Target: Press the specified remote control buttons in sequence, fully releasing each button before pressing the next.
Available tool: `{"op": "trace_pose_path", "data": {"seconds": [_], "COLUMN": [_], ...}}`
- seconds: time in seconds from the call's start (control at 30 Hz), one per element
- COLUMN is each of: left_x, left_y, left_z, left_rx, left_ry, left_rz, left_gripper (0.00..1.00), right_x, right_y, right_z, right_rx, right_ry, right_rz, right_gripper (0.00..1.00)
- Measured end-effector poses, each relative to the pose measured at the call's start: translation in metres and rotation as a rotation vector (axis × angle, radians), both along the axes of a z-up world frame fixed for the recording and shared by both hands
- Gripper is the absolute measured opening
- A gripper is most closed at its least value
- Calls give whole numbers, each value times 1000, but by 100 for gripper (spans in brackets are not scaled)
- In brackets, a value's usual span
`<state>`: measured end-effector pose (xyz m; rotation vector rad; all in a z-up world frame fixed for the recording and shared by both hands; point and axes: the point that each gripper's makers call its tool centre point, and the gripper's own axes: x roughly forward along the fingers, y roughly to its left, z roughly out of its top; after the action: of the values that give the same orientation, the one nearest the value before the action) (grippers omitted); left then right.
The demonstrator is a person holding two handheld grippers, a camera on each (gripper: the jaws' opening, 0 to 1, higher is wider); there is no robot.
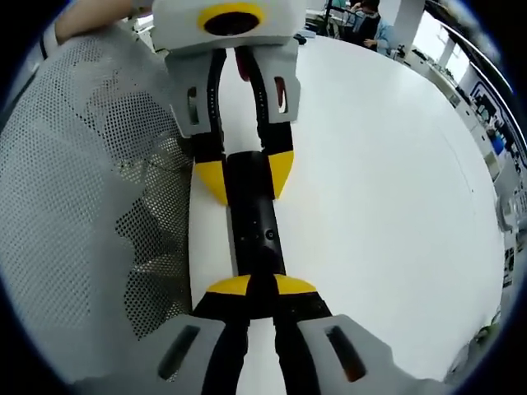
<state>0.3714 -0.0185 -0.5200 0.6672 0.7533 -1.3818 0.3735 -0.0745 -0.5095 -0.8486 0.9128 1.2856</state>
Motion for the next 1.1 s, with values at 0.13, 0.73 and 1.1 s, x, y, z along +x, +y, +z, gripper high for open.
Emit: {"op": "trace_pose_path", "data": {"seconds": [0.13, 0.73, 1.1], "left_x": [0, 0, 0], "left_y": [0, 0, 0], "left_z": [0, 0, 0], "left_rx": [-2, -1, -4], "left_ry": [0, 0, 3], "left_rz": [2, 0, 4], "left_gripper": [24, 24, 24], "right_x": [-2, 2, 2], "right_y": [-1, 0, 2], "right_z": [1, 0, 0], "right_rx": [57, 24, 38], "right_ry": [-61, -77, -139], "right_rz": [-3, 61, 30], "right_gripper": [7, 0, 0]}}
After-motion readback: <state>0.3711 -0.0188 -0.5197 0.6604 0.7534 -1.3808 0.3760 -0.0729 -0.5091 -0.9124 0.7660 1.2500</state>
